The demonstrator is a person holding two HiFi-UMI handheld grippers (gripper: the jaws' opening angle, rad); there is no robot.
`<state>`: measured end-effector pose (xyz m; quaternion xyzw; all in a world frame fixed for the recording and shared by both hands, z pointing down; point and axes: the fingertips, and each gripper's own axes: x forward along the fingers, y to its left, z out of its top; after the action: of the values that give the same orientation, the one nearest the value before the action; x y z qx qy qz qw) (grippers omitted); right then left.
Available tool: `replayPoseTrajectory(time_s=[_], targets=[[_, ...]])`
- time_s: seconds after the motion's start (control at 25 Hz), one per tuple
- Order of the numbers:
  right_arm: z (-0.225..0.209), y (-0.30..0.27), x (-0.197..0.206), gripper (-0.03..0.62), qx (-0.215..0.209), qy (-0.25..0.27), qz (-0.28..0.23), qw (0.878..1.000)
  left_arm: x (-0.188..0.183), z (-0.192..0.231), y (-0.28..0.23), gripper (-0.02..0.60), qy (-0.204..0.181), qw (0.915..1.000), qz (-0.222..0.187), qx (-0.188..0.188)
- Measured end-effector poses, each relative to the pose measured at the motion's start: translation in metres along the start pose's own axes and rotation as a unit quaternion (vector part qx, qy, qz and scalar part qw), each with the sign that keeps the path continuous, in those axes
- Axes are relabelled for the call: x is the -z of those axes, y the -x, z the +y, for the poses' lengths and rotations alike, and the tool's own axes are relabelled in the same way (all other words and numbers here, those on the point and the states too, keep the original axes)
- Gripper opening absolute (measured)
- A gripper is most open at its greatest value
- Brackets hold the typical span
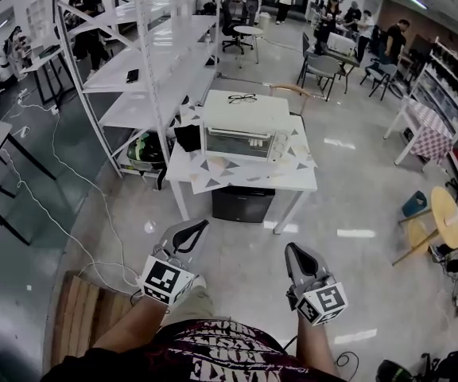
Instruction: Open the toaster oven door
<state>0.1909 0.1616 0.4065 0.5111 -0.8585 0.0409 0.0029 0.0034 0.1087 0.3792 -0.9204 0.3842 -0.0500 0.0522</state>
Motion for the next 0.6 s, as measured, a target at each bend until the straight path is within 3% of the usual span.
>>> replayPoseTrajectory(time_s=[0.6], targets=[[0.007, -0.050, -0.001, 0.026, -0.019, 0.007, 0.015, 1.000, 0.015, 0.042, -0.002, 0.003, 0.012, 0.9997, 0.005, -0.020]])
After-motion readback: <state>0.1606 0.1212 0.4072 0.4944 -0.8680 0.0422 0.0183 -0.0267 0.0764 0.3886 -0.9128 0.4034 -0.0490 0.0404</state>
